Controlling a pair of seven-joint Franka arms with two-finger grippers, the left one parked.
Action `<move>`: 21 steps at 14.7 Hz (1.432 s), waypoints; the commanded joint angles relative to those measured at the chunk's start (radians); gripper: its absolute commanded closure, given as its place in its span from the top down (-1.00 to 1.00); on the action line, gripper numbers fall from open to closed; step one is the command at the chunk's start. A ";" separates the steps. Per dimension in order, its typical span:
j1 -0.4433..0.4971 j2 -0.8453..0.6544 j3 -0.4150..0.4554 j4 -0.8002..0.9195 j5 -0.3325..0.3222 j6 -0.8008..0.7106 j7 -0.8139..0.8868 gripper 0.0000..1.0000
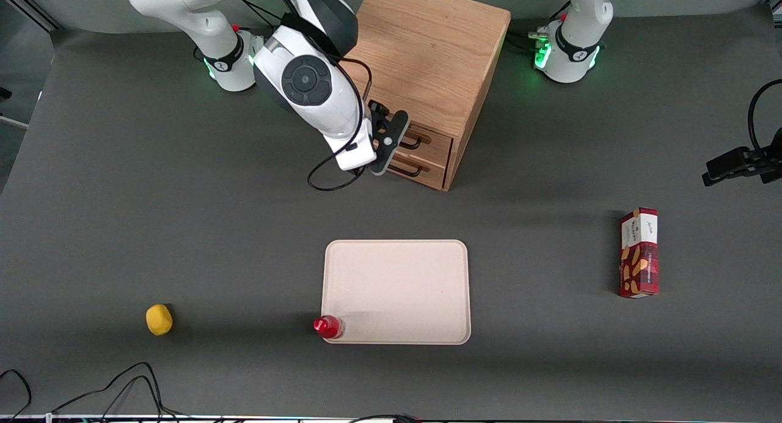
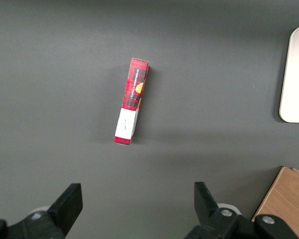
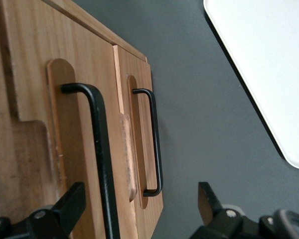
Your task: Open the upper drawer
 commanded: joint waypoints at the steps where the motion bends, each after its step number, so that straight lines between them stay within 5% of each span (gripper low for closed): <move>1: 0.007 0.016 -0.005 -0.008 -0.002 0.022 -0.020 1.00; 21: -0.009 0.073 -0.084 0.023 -0.105 0.129 -0.064 1.00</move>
